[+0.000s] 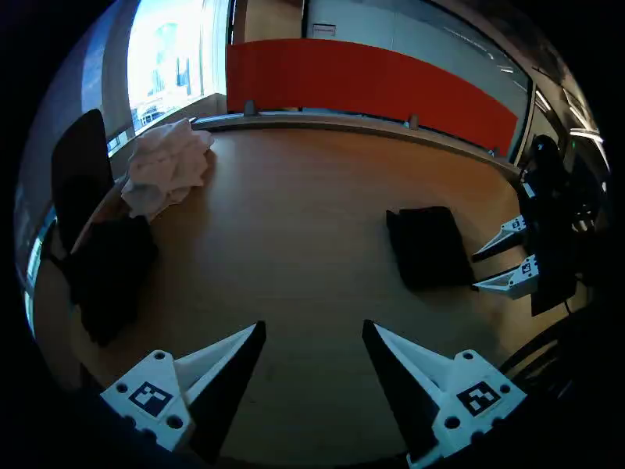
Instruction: Fold towel
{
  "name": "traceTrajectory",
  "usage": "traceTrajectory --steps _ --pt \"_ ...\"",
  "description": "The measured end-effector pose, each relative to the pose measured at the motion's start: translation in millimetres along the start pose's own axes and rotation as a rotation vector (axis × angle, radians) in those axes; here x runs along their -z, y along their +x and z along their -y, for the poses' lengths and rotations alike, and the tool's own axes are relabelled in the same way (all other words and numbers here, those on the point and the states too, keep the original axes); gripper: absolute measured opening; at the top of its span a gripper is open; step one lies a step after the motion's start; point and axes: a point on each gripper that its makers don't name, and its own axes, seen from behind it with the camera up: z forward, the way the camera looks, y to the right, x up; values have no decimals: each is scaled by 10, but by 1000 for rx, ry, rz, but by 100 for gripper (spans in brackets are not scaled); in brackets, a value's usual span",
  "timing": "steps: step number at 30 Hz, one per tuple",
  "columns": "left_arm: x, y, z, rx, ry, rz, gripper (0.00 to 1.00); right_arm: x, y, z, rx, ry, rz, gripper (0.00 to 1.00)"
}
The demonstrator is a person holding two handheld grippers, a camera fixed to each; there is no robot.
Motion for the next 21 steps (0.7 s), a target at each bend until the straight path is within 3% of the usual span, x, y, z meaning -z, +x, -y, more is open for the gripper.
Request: traceTrajectory --steps 11,21 --pt "-8 7 -6 6 -4 0 92 -37 -76 -19 -47 -12 9 65" --pt "-13 -3 -11 3 -6 3 92 -83 -95 -25 -58 -21 13 41"
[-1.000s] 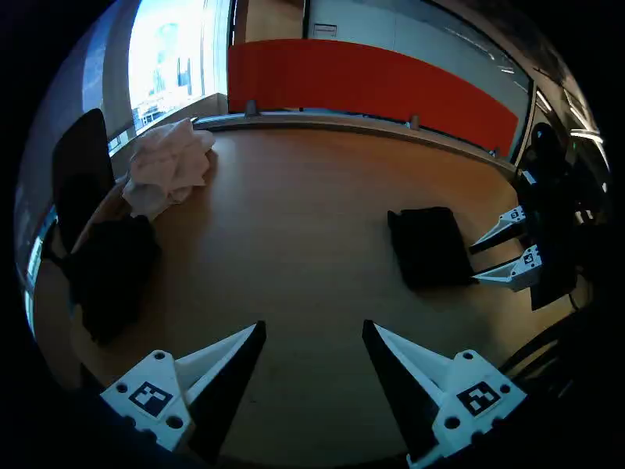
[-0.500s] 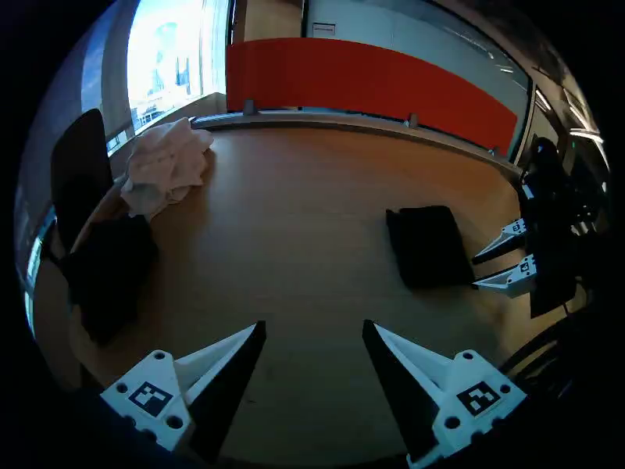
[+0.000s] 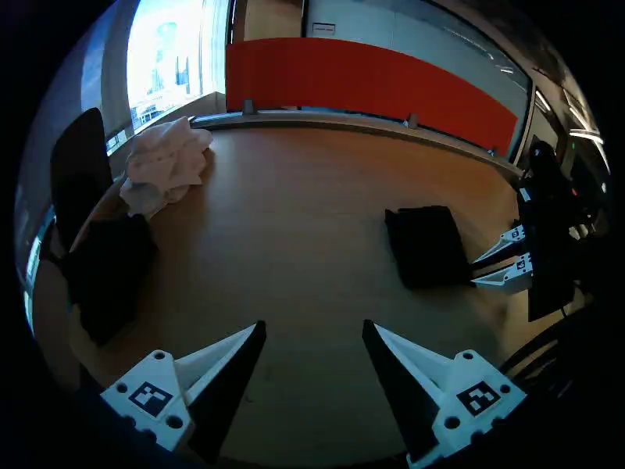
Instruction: Fold towel
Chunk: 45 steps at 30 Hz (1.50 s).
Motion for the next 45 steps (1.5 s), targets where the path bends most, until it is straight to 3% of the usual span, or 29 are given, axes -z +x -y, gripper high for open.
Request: traceTrajectory --steps 8,18,26,32,45 --pt "8 -4 19 -1 2 1 92 -24 -24 16 14 -11 5 35" --pt "16 8 25 -5 0 -3 92 -3 0 -8 16 -21 -2 6" --pt "5 22 15 -7 -7 -5 92 54 83 -25 26 -22 -25 4" --pt "-2 47 24 -5 -9 -12 92 237 356 -65 49 -28 -75 4" --pt "4 274 -45 -26 -28 -60 92 807 1424 -263 108 -48 -261 4"
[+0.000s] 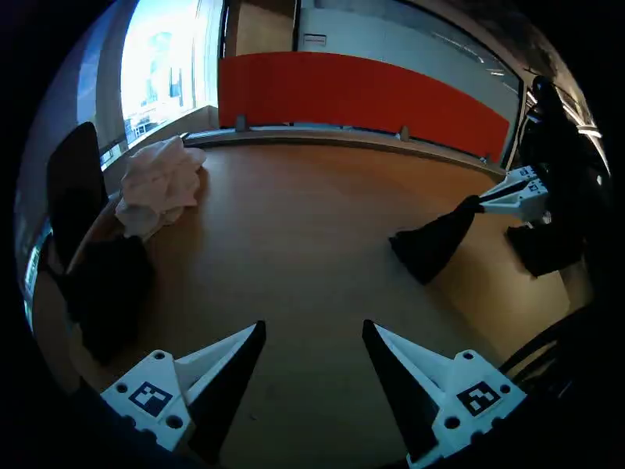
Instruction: Fold towel
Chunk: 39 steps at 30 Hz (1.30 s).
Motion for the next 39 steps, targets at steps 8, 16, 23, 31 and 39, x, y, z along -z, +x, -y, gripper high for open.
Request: traceTrajectory --steps 8,16,23,31,39 --pt "-6 114 -51 1 -12 -25 92 241 423 -200 37 -37 -72 4" --pt "-11 177 -123 -17 -32 -37 92 487 482 -436 11 -63 -91 4" --pt "-9 189 -161 -22 -46 -39 92 723 404 -697 -11 -89 -89 4" --pt "0 181 -165 -23 -47 -37 92 1015 217 -1069 -39 -121 -64 4" --pt "23 181 -175 -17 -46 -34 92 1296 -101 -1453 -67 -166 -17 4"
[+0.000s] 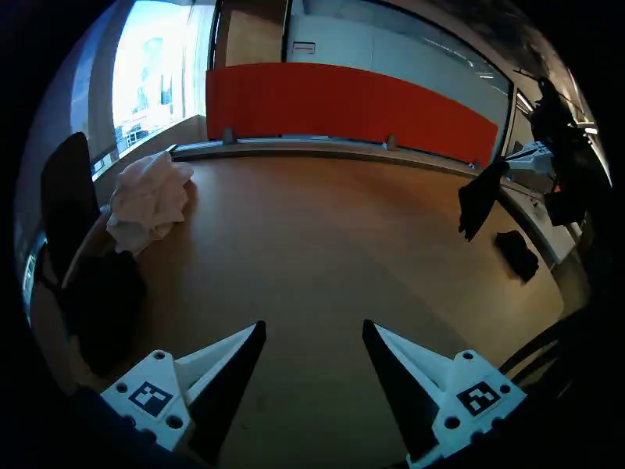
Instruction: Fold towel
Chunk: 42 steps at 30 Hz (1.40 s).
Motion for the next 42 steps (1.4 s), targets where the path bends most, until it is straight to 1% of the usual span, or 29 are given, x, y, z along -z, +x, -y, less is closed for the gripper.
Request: traceTrajectory --steps 3,12,24,33,38,42 --pt "6 -7 -1 -1 2 3 92 74 -102 -176 -15 -19 15 4" --pt "13 -15 2 -5 12 13 92 263 -371 -673 -89 -66 47 5" --pt "16 -14 -28 -10 22 27 92 463 -801 -1260 -138 -135 119 4" --pt "16 -15 -58 -16 28 37 92 575 -1071 -1595 -173 -167 160 4" --pt "18 -11 -78 -22 31 42 92 608 -1204 -1718 -196 -173 175 4" --pt "18 -11 -99 -24 31 46 92 632 -1309 -1771 -210 -176 187 4"
